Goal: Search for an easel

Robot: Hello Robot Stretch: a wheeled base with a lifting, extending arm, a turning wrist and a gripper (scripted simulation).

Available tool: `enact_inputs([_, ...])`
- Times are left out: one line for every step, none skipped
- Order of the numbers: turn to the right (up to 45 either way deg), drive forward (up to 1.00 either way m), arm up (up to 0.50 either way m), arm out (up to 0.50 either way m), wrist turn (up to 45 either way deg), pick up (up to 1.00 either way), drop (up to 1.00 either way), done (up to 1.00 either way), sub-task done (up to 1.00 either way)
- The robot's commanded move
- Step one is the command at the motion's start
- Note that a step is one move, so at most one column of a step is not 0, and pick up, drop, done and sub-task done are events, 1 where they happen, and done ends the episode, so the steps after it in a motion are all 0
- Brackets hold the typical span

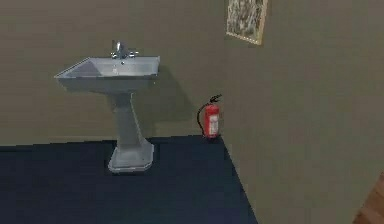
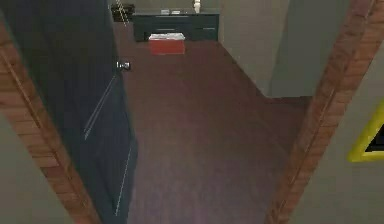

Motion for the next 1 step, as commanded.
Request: enact_inputs([45.0,0.00,0.00,0.00,0.0,0.00,0.00,0.00,0.00])
